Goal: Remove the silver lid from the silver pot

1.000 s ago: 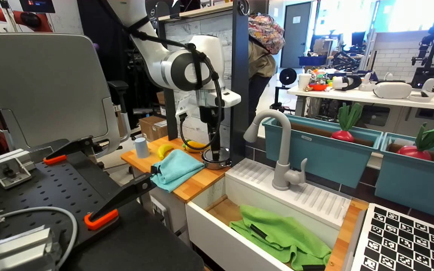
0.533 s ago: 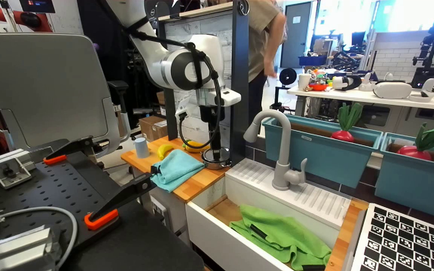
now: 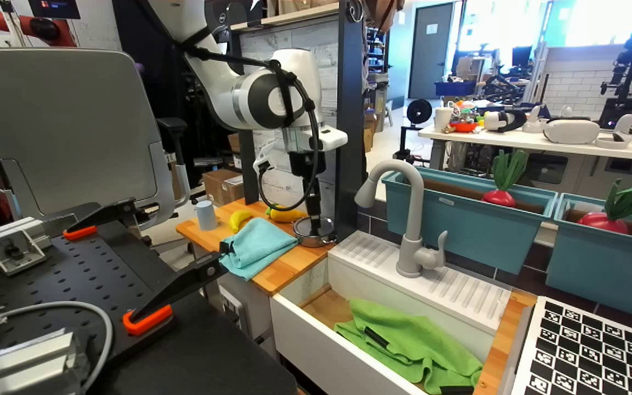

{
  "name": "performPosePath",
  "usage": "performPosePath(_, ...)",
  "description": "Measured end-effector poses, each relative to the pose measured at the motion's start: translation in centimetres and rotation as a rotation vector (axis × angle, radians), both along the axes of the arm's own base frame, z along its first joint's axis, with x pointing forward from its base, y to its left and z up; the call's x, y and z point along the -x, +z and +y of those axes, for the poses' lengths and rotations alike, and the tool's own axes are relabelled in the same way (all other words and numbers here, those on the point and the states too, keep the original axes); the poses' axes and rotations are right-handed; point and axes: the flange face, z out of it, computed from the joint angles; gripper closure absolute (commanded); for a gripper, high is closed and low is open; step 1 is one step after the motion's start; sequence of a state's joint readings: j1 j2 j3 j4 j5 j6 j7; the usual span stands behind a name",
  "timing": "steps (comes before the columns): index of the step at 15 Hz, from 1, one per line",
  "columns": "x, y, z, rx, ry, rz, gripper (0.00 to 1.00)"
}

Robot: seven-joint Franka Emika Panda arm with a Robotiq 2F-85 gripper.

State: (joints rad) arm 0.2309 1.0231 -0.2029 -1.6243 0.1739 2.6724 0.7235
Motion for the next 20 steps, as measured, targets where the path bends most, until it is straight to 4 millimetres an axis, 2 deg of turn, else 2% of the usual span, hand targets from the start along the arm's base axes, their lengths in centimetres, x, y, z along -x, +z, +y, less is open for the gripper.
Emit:
performPosePath(1,-0.02,0.04,0.11,0.006,-0.001,-0.001,0.99)
performPosePath(5,-0.10,0.16,0.21,0.025,-0.005,-0.004,1.00)
performPosePath(6,-0.10,0.15,0.23,0.027,-0.006,-0.004,0.74)
performPosePath(7,-0.10,0.15,0.25,0.029,-0.007,-0.004,0.73)
performPosePath(10,-0.12,0.17,0.18,0.038,-0.007,-0.004,0.54)
performPosePath(17,-0.07,0.07,0.08,0.043,-0.009,-0.003,0.02)
performPosePath(20,-0.07,0.06,0.12,0.042,-0.008,-0.003,0.00)
